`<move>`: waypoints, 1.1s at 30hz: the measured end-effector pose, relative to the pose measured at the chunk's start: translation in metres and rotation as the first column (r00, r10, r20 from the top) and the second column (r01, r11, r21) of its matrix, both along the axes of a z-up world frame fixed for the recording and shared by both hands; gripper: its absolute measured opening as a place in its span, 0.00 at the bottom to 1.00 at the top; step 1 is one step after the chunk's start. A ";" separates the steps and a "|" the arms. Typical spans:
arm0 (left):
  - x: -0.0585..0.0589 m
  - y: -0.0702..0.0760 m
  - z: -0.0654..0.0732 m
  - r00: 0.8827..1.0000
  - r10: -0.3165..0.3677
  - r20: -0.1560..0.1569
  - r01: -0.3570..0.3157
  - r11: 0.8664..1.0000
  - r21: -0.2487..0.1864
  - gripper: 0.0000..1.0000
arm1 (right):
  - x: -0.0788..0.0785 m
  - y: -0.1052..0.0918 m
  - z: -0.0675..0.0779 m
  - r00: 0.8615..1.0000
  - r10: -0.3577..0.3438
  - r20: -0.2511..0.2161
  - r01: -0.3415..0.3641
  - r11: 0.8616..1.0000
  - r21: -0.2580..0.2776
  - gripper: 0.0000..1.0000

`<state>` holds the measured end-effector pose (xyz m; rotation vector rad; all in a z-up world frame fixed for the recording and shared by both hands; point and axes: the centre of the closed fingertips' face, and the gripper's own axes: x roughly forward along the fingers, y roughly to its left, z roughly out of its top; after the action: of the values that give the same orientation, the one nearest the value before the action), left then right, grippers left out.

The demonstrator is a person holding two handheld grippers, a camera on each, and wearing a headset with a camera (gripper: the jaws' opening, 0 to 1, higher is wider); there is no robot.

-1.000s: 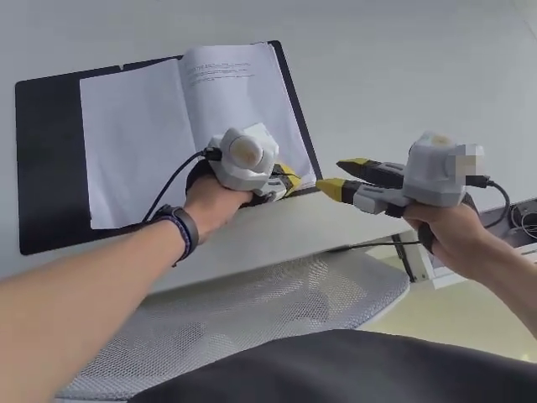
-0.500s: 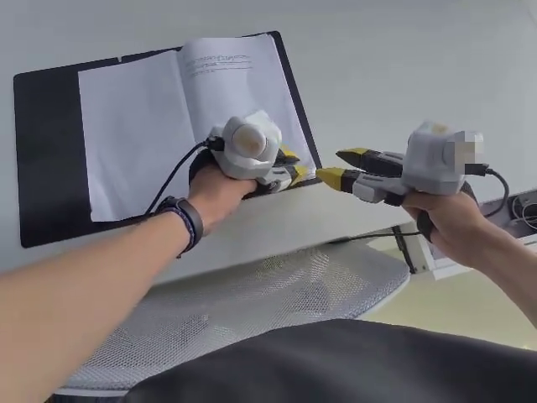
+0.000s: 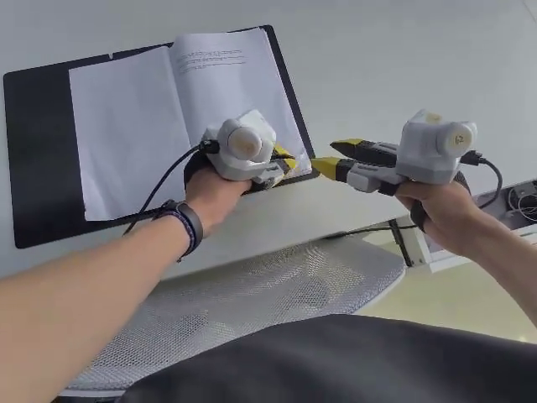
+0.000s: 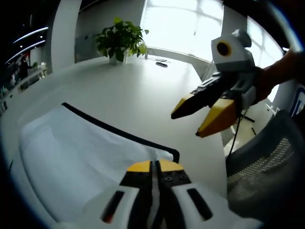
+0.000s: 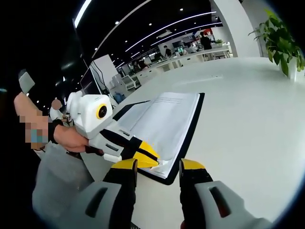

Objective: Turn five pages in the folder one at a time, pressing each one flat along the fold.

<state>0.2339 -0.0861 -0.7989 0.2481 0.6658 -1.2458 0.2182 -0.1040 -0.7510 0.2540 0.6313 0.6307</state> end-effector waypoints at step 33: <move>0.019 0.003 0.019 0.995 0.078 0.063 -0.073 0.994 -0.075 0.19 | 0.005 0.005 -0.011 0.998 -0.011 -0.064 0.013 0.999 0.036 0.24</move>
<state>0.2525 -0.0828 -0.7796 0.2009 0.5672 -1.1821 0.2232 -0.0991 -0.7617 0.3128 0.6800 0.6246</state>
